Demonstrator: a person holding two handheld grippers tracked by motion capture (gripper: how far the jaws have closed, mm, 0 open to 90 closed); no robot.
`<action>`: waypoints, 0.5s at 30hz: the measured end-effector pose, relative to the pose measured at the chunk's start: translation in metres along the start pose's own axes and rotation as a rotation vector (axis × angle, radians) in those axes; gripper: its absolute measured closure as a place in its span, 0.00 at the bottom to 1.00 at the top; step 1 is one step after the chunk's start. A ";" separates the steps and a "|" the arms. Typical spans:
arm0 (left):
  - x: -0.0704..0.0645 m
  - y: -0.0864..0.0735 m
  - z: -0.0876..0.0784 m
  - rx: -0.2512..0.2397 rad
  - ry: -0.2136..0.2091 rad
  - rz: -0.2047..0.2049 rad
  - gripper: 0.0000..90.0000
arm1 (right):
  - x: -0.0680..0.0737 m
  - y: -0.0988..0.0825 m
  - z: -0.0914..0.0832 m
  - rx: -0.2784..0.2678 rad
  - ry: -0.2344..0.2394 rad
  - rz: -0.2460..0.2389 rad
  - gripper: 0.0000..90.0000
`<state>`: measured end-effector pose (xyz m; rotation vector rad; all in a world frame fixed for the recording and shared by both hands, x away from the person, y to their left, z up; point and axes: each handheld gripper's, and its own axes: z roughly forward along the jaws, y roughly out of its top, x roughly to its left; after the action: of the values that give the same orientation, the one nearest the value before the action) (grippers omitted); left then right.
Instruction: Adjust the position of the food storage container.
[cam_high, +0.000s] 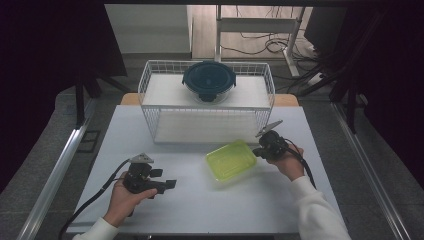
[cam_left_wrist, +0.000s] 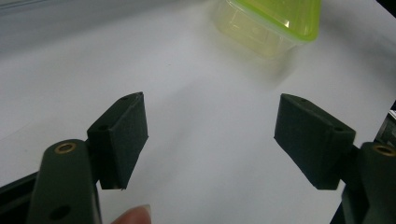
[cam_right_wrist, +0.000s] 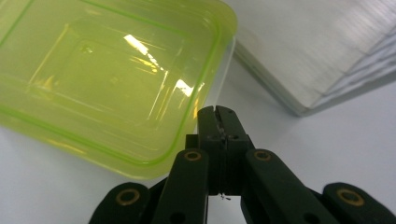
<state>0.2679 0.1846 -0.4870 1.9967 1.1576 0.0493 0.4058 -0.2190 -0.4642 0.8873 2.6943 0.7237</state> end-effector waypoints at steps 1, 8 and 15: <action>0.000 0.000 0.000 0.001 0.001 0.000 0.28 | 0.001 0.000 0.000 -0.002 0.008 0.002 0.98; 0.000 -0.002 -0.002 -0.004 0.012 -0.012 0.28 | 0.016 0.001 0.002 0.001 0.065 -0.014 0.98; 0.002 -0.004 -0.003 -0.004 0.018 -0.023 0.28 | 0.037 0.002 0.004 -0.004 0.133 -0.038 0.98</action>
<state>0.2648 0.1888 -0.4879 1.9829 1.1913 0.0578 0.3783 -0.1938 -0.4681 0.8121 2.8156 0.8070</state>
